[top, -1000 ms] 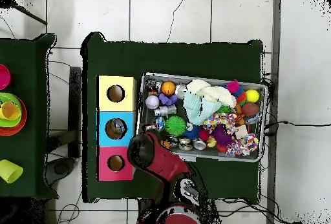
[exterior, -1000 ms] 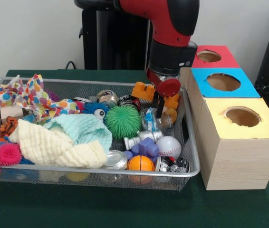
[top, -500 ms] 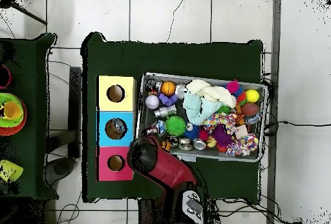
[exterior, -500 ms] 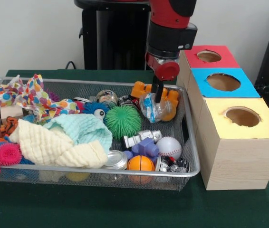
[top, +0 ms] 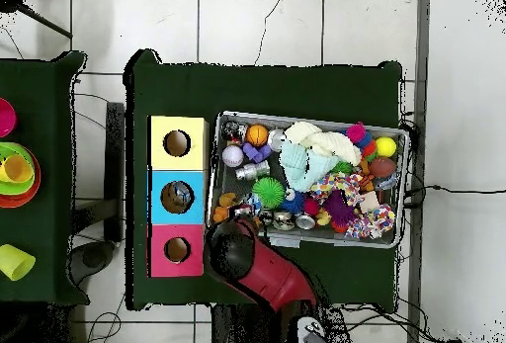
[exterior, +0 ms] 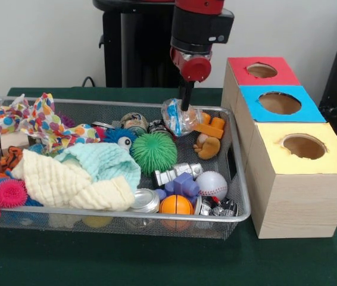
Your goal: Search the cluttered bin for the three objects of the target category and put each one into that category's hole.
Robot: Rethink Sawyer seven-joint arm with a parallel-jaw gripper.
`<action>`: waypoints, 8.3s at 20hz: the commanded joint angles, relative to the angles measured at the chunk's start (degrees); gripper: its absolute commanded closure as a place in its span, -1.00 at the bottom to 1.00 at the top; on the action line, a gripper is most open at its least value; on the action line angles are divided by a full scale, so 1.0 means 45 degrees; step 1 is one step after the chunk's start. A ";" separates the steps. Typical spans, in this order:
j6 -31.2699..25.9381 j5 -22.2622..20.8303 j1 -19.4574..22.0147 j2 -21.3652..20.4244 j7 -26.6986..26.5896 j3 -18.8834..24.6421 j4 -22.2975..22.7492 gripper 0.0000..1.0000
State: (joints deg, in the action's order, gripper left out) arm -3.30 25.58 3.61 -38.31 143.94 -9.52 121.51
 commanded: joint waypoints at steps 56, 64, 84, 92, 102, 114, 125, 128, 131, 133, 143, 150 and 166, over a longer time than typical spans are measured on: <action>-0.2449 0.4496 -0.5826 -0.1484 0.5463 -0.0978 0.2265 1.00; -0.0718 0.5228 -0.4415 -0.1512 0.4897 0.0989 0.3119 1.00; -0.8370 0.1027 -0.6872 -0.3218 0.6349 -0.4551 0.0320 1.00; -1.1621 -0.0345 -0.6778 -0.4201 0.5882 -0.5754 -0.0869 1.00; -1.0337 0.0573 -0.6739 -0.3658 0.5826 -0.5287 -0.0602 1.00; -0.8571 0.1308 -0.6625 -0.3007 0.5657 -0.4669 -0.0427 1.00; -0.7086 0.2188 -0.5949 -0.1709 0.5153 -0.3654 -0.1241 1.00; -0.6757 0.2520 -0.5831 -0.1399 0.5184 -0.3411 -0.1452 1.00; -0.6217 0.2931 -0.5724 -0.0998 0.5224 -0.3103 -0.1600 1.00; -0.6093 0.3120 -0.5765 -0.0761 0.5344 -0.3044 -0.1784 1.00; -0.7522 0.3308 -0.6160 -0.0147 0.6181 -0.3561 -0.3086 1.00; -0.8001 0.3607 -0.6375 0.0375 0.6977 -0.3709 -0.3943 1.00; -0.5817 0.4927 -0.6246 0.1730 0.6897 -0.2579 -0.4311 1.00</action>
State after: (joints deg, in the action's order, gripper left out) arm -34.55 43.92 -25.92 -35.05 160.20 -29.00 104.15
